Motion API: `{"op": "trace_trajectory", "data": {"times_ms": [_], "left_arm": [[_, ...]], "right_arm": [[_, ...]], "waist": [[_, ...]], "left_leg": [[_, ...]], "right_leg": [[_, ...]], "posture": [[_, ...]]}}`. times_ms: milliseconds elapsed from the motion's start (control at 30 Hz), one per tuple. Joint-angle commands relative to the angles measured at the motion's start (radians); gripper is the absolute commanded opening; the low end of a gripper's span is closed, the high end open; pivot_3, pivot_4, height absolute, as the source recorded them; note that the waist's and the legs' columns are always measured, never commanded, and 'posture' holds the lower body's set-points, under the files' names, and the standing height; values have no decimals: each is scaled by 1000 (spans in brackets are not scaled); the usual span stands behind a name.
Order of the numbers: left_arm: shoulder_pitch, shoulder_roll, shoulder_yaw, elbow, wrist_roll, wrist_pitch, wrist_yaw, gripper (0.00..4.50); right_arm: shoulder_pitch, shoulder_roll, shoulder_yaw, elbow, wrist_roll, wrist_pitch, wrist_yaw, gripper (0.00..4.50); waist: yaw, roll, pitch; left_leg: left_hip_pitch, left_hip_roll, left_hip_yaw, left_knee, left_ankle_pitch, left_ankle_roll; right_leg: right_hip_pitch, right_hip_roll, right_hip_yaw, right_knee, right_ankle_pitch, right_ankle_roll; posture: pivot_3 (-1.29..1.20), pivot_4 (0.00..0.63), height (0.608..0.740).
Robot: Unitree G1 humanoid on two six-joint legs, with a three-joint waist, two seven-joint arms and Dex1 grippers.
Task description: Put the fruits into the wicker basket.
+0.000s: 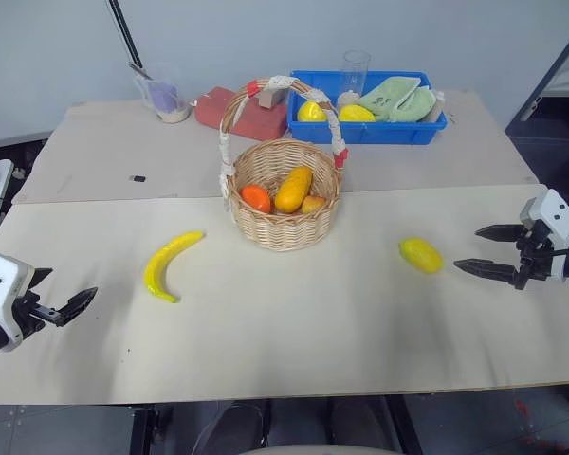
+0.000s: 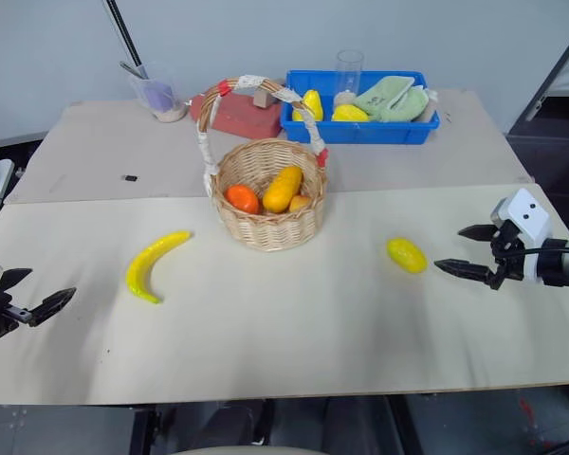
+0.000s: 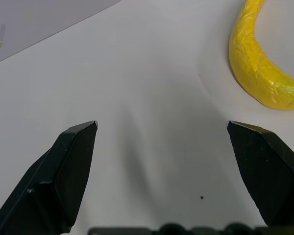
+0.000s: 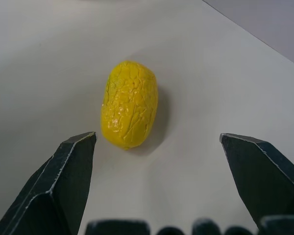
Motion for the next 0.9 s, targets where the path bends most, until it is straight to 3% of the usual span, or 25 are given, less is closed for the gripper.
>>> {"op": "trace_trajectory", "data": {"times_ms": [33,367,667,900], "left_arm": [[-6,0,24,-6,5,-3,-1,4500],[-3,-9,47,-8,2,-19,-31,4500],[-33,-43,109,-58,-122,54,-60,4500],[-115,-151,2,-205,-206,245,106,4500]], "right_arm": [[-13,-14,-29,-9,-1,-10,-3,4465],[-9,-5,-30,-3,1,-14,-9,4465],[-24,9,-39,-25,18,-13,-12,4465],[-28,10,-35,-341,188,164,50,4465]], "waist": [[0,0,0],[0,0,0],[0,0,0],[1,0,0]], "left_leg": [[0,0,0,0,0,0],[0,0,1,0,0,0],[0,1,2,0,0,0],[0,2,2,0,0,0]], "right_leg": [[0,0,0,0,0,0],[-1,0,1,1,0,0],[-1,1,1,1,0,0],[-1,1,2,2,0,0]], "posture": [[0,150,740],[0,150,740],[0,150,740],[0,150,740]]}}
